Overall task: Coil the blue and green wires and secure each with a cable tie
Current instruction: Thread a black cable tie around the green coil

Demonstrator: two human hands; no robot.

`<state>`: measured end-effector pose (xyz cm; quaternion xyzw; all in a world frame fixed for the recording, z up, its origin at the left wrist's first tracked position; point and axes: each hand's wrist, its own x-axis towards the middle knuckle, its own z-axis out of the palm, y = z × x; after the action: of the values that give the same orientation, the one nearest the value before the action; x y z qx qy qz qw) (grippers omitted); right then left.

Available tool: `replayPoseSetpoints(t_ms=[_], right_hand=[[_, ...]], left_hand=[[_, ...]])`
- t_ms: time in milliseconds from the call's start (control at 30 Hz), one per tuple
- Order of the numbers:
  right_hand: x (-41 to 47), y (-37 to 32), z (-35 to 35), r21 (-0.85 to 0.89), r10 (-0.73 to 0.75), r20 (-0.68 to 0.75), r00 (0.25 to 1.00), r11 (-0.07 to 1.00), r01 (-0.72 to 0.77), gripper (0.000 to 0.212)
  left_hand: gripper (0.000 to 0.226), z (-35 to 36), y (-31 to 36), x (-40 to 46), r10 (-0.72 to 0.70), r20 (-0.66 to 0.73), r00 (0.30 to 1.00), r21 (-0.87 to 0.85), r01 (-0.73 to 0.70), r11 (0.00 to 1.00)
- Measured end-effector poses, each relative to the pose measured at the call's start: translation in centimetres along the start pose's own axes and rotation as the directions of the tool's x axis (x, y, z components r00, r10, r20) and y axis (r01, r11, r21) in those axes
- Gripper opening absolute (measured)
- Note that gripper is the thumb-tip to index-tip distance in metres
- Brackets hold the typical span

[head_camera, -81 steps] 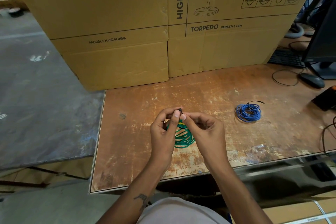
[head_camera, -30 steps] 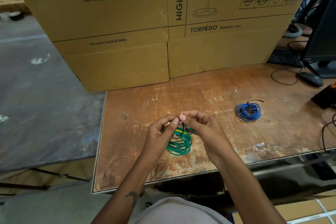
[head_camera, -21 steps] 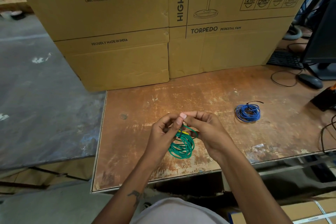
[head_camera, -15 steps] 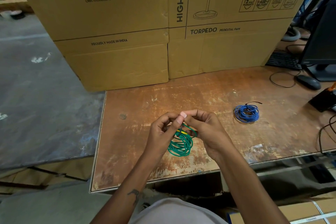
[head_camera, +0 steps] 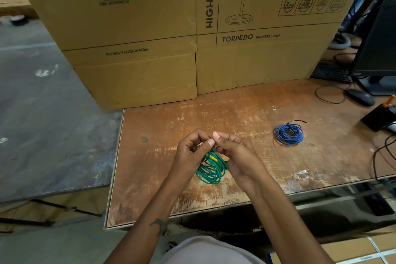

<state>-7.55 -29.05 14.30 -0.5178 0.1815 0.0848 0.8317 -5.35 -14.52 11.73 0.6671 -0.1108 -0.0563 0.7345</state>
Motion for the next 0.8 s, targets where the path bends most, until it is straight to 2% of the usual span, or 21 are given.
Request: replayPoseSetpoints(t_ms=[133, 233, 333, 467, 533, 633, 733, 800], right_hand=[[0.5, 0.9, 0.0, -0.262, -0.238, -0.096, 0.966, 0.943, 0.206, 0.013], [0.9, 0.5, -0.7, -0.358, -0.369, -0.141, 0.919, 0.884, 0.3, 0.01], [1.1, -0.6, -0.8, -0.301, -0.362, -0.154, 0.919, 0.903, 0.305, 0.013], [0.5, -0.8, -0.5, -0.417, -0.4, -0.08, 0.913, 0.846, 0.333, 0.015], [0.5, -0.8, -0.4, -0.418, -0.401, -0.08, 0.913, 0.844, 0.334, 0.017], [0.6, -1.1, -0.4, -0.377, -0.342, -0.068, 0.937, 0.879, 0.293, 0.016], [0.3, -1.4, -0.4, -0.297, -0.22, 0.015, 0.975, 0.931, 0.215, 0.023], [0.0, -1.2, -0.7, -0.361, -0.195, 0.056, 0.979, 0.911, 0.202, 0.026]], left_hand=[[0.019, 0.2, -0.3, 0.2, -0.014, 0.027, 1.0, 0.004, 0.014, 1.0], [0.014, 0.4, -0.7, -0.1, -0.061, 0.063, 0.996, 0.009, 0.061, 0.998], [0.014, 0.7, -1.4, -0.7, -0.117, 0.064, 0.991, -0.009, 0.117, 0.993], [0.018, 0.7, -1.7, -1.1, -0.095, 0.042, 0.995, -0.025, 0.096, 0.995], [0.015, 0.7, -1.4, -1.2, -0.063, 0.022, 0.998, -0.034, 0.064, 0.997], [0.01, 0.8, -1.1, -1.2, -0.038, -0.006, 0.999, -0.042, 0.038, 0.998], [0.011, 0.9, -0.5, -1.2, -0.009, -0.023, 1.0, -0.043, 0.008, 0.999], [0.016, 0.7, -0.1, -1.2, 0.038, -0.021, 0.999, -0.01, -0.038, 0.999]])
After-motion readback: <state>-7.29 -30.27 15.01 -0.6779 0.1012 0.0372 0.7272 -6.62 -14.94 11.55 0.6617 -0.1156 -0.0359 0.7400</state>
